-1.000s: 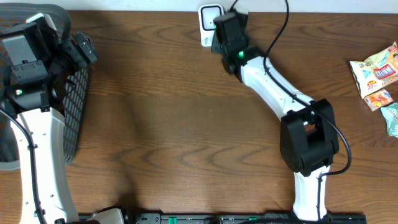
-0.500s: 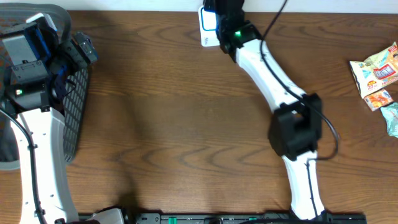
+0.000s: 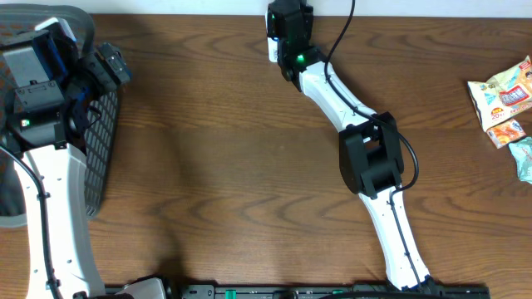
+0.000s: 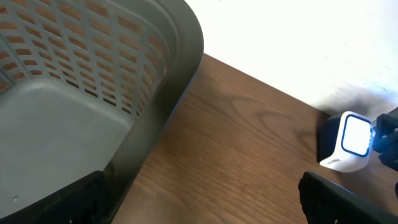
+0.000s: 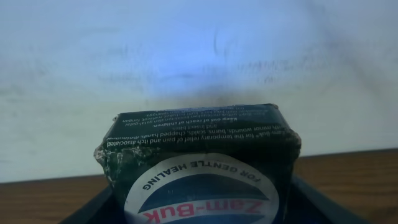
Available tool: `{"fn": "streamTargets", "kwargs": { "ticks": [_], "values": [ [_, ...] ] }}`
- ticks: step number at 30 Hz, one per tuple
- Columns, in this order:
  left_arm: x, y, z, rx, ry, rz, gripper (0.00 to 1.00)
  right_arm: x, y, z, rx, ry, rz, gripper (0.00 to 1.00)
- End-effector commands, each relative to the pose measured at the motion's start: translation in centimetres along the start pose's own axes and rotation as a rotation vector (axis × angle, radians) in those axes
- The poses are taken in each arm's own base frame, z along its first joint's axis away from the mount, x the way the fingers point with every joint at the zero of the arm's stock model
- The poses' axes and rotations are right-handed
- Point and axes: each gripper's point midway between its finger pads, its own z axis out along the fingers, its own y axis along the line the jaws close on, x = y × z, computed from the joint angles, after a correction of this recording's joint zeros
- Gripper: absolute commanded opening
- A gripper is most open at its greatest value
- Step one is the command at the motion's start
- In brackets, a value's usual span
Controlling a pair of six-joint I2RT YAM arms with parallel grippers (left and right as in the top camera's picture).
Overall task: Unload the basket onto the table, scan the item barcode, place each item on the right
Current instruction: 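Raise the Zam-Buk tin over the scanner top with the right gripper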
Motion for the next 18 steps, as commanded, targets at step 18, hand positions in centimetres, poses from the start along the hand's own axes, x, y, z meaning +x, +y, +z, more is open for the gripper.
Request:
{"fn": "streamTargets", "kwargs": {
  "ticks": [18],
  "values": [
    [0.1,1.6,0.5,-0.066,0.009,-0.013,0.98,-2.9,-0.8,-1.3,0.078,-0.036,0.032,0.58]
  ]
}}
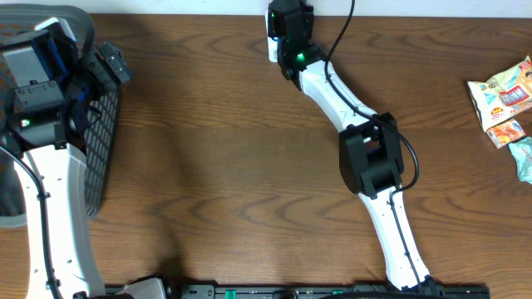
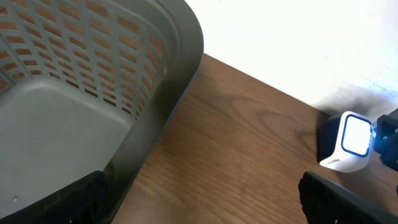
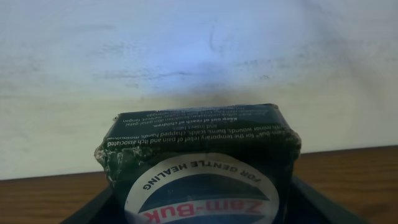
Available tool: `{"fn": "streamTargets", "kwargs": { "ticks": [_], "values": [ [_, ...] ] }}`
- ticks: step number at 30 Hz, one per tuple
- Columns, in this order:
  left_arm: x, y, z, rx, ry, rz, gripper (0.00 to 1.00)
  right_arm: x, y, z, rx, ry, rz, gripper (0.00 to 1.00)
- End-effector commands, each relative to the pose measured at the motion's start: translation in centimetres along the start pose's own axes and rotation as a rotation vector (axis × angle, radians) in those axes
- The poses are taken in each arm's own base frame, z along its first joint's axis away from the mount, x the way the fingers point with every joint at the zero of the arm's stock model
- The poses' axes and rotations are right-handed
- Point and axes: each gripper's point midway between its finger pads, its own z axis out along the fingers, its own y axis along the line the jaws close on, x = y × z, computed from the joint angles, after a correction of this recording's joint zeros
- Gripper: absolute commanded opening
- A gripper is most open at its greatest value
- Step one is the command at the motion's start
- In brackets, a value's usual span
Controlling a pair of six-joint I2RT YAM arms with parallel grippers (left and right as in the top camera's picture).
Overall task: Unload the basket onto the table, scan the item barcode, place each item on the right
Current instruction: 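Raise the Zam-Buk tin over the scanner top with the right gripper, then carry the tin to the right edge and release it by the packs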
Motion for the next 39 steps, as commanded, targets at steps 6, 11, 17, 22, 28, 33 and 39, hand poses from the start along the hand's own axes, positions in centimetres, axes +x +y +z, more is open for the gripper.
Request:
{"fn": "streamTargets", "kwargs": {
  "ticks": [6,11,17,22,28,33,39],
  "values": [
    [0.1,1.6,0.5,-0.066,0.009,-0.013,0.98,-7.3,-2.9,-4.4,0.097,-0.022,0.110,0.61],
    [0.1,1.6,0.5,-0.066,0.009,-0.013,0.98,-9.2,-8.7,-7.4,0.196,0.090,0.147,0.59],
    [0.1,1.6,0.5,-0.066,0.009,-0.013,0.98,-6.4,-19.9,-10.7,0.421,0.340,0.141,0.52],
    [0.1,1.6,0.5,-0.066,0.009,-0.013,0.98,-2.1,-29.8,-13.7,0.625,0.578,0.140,0.49],
    [0.1,1.6,0.5,-0.066,0.009,-0.013,0.98,1.2,-39.5,-17.4,0.811,0.744,0.234,0.55],
    [0.1,1.6,0.5,-0.066,0.009,-0.013,0.98,4.0,-42.7,-18.5,0.783,0.843,0.384,0.73],
    [0.1,1.6,0.5,-0.066,0.009,-0.013,0.98,6.9,-43.6,-19.2,0.725,0.936,0.501,0.97]
  ]
}}
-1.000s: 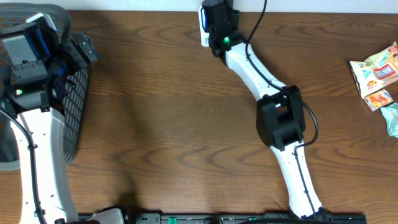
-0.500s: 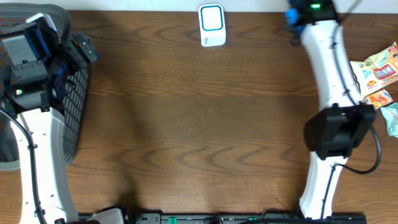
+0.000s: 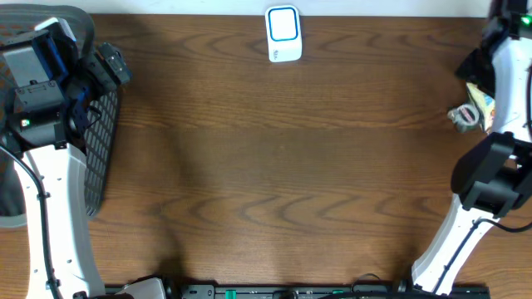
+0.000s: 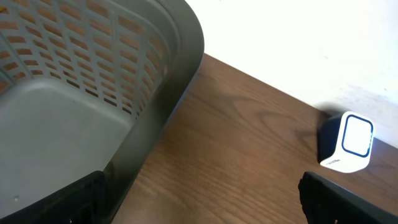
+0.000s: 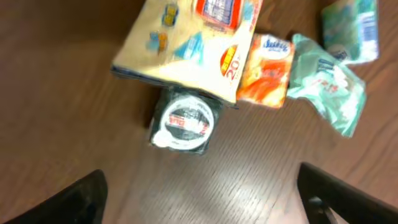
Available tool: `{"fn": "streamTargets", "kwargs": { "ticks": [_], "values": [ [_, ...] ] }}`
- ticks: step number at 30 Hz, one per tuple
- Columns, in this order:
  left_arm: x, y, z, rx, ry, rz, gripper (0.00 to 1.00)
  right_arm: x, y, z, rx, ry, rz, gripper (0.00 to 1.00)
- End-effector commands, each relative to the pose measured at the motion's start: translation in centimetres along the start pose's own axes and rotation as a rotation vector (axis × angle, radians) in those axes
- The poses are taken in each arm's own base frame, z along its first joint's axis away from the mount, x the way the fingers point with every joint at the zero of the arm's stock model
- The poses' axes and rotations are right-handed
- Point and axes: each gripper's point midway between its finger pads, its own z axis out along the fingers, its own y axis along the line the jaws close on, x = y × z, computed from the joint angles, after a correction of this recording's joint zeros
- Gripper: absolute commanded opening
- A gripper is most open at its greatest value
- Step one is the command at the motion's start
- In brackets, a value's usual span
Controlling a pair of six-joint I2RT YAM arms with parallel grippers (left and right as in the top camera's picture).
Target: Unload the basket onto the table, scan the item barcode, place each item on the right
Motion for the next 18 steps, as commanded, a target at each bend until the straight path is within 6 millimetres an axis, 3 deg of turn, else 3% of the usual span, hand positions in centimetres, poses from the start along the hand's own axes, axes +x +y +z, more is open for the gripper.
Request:
{"fn": "streamTargets", "kwargs": {
  "ticks": [1,6,10,13,18],
  "values": [
    [0.1,1.6,0.5,-0.064,0.009,-0.013,0.98,2.0,1.0,1.5,-0.055,0.096,-0.004,0.98],
    [0.1,1.6,0.5,-0.064,0.010,-0.013,0.98,3.5,0.7,1.7,-0.029,0.142,-0.028,0.99],
    [0.1,1.5,0.5,-0.063,0.010,-0.013,0.98,4.5,1.3,0.4,-0.084,0.186,-0.032,0.99],
    [0.1,1.6,0.5,-0.064,0.010,-0.013,0.98,5.9,1.6,-1.6,-0.154,0.248,-0.032,0.99],
    [0.1,1.6,0.5,-0.064,0.010,-0.013,0.98,8.1,2.0,-6.9,-0.299,0.320,-0.029,0.98]
  ]
}}
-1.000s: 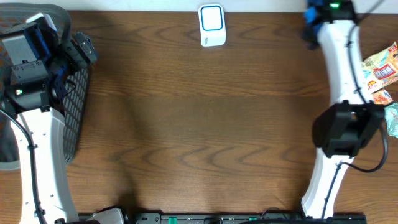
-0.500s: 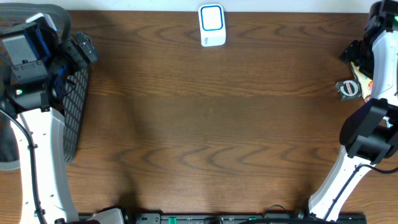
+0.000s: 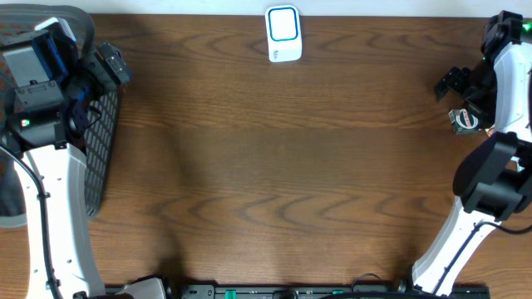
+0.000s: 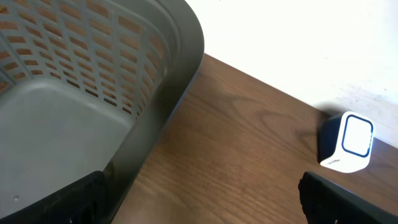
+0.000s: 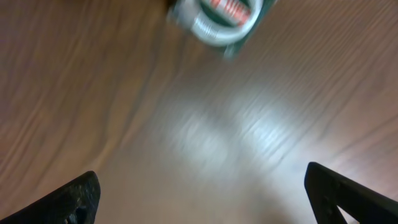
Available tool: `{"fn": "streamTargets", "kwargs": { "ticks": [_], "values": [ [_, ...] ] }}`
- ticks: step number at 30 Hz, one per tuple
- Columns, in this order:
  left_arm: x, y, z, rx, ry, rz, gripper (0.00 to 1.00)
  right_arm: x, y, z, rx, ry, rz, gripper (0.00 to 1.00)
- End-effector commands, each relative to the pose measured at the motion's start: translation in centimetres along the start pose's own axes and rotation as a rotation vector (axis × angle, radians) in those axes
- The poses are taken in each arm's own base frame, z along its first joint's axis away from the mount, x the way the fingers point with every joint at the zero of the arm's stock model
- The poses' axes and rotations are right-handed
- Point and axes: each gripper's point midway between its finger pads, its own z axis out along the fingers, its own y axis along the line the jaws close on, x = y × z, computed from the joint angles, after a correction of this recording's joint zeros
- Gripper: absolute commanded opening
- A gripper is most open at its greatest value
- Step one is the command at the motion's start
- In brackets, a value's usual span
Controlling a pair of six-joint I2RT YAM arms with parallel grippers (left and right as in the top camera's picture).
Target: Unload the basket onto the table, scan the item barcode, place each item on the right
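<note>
The white scanner (image 3: 283, 33) with a blue-framed window stands at the table's back edge, also seen in the left wrist view (image 4: 348, 142). A dark green box with a round white label (image 3: 464, 120) lies on the table at the far right. It shows blurred at the top edge of the right wrist view (image 5: 217, 15). My right gripper (image 5: 202, 193) hangs open and empty over bare wood just short of the box. My left gripper (image 4: 202, 199) is open and empty beside the basket at far left.
A grey perforated basket (image 4: 93, 93) sits at the left edge of the table (image 3: 249, 166), under the left arm (image 3: 37, 91). The right arm (image 3: 499, 75) stands over the far right edge and hides what lies there.
The right gripper has shifted off the box: the box was mid-frame in its wrist view beside the snack packets, now it is at the top edge and the packets are out of view. Left arm unchanged.
My right gripper held the green box up at the scanner at the back edge for the first two moments. Then the arm was at the far right, open, with the box lying on the table beside the packets. Now it hangs a little away from the box.
</note>
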Motion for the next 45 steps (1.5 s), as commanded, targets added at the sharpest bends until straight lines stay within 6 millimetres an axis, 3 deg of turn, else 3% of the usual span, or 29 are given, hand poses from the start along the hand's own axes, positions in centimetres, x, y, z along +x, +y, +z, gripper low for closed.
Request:
{"fn": "streamTargets", "kwargs": {
  "ticks": [1,4,9,14,20,23,28,33,39,45],
  "values": [
    [0.1,1.5,0.5,-0.063,0.010,-0.013,0.98,2.6,1.7,-5.6,-0.161,-0.024,-0.019,0.98],
    [0.1,1.5,0.5,-0.063,0.010,-0.013,0.98,4.4,2.0,-8.6,-0.189,-0.067,-0.057,0.98],
    [0.1,1.5,0.5,-0.063,0.010,-0.013,0.98,9.4,5.1,-13.5,-0.249,-0.169,-0.254,0.98],
    [0.1,1.5,0.5,-0.063,0.010,-0.013,0.98,14.8,5.2,-17.4,-0.239,-0.257,-0.434,0.96],
    [0.1,1.5,0.5,-0.063,0.010,-0.013,0.98,19.2,1.8,-22.3,-0.316,-0.359,-0.534,0.97],
    [0.1,1.5,0.5,-0.063,0.010,-0.013,0.98,20.5,-0.5,-23.3,-0.337,-0.401,-0.532,0.98],
    [0.1,1.5,0.5,-0.063,0.010,-0.013,0.98,22.3,-3.1,-21.8,-0.347,-0.420,-0.520,0.99],
    [0.1,1.5,0.5,-0.063,0.010,-0.013,0.98,23.2,-4.1,-18.1,-0.334,-0.401,-0.516,0.99],
    [0.1,1.5,0.5,-0.063,0.010,-0.013,0.98,24.9,-5.2,-12.7,-0.262,-0.234,-0.444,0.99],
    [0.1,1.5,0.5,-0.063,0.010,-0.013,0.98,26.6,-5.4,-9.3,-0.228,-0.091,-0.399,0.99]
  ]
}}
